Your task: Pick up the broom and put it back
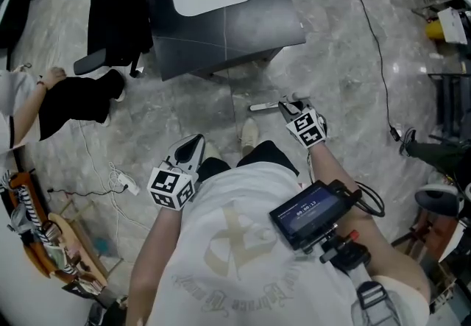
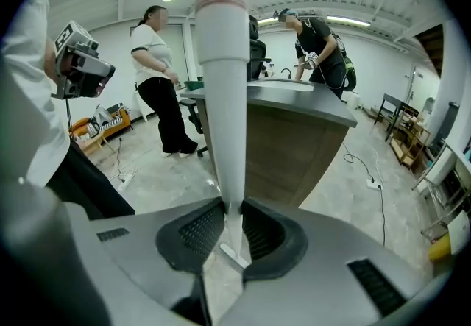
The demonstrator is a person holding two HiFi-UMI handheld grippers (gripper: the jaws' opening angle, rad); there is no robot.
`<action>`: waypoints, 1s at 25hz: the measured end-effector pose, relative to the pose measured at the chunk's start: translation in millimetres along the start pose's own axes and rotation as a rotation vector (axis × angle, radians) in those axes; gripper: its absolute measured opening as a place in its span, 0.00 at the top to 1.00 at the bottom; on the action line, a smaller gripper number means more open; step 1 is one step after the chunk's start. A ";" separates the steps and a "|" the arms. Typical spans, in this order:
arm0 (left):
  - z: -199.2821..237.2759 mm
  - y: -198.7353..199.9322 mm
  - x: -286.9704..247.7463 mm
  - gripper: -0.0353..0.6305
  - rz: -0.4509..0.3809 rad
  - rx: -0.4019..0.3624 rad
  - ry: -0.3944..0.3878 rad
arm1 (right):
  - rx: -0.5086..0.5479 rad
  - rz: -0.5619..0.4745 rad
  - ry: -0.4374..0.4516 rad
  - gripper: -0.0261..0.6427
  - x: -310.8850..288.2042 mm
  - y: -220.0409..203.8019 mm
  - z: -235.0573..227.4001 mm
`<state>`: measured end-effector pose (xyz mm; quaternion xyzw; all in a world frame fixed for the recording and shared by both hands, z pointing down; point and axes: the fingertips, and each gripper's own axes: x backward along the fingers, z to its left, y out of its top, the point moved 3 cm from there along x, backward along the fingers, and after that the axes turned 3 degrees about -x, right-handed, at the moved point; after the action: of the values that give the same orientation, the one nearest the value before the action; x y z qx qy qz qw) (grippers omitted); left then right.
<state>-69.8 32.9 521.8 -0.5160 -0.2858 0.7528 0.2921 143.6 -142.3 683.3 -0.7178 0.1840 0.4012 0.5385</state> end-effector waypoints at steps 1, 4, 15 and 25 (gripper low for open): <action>-0.3 0.5 -0.7 0.93 0.000 0.004 0.004 | 0.002 0.007 0.004 0.83 -2.8 -0.6 -0.9; -0.4 1.3 -2.9 0.93 -0.003 0.014 0.011 | 0.017 0.028 0.014 0.83 -9.8 -2.4 -3.1; 0.4 -8.4 2.1 0.93 -0.005 0.056 0.058 | 0.067 0.025 0.058 0.83 -32.5 14.3 0.5; 4.8 -11.5 4.8 0.93 -0.007 0.082 0.097 | 0.048 -0.004 0.067 0.83 -58.2 40.6 -12.4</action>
<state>-74.1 43.5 528.8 -0.5384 -0.2420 0.7370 0.3292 84.6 -177.8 704.2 -0.7179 0.2102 0.3715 0.5500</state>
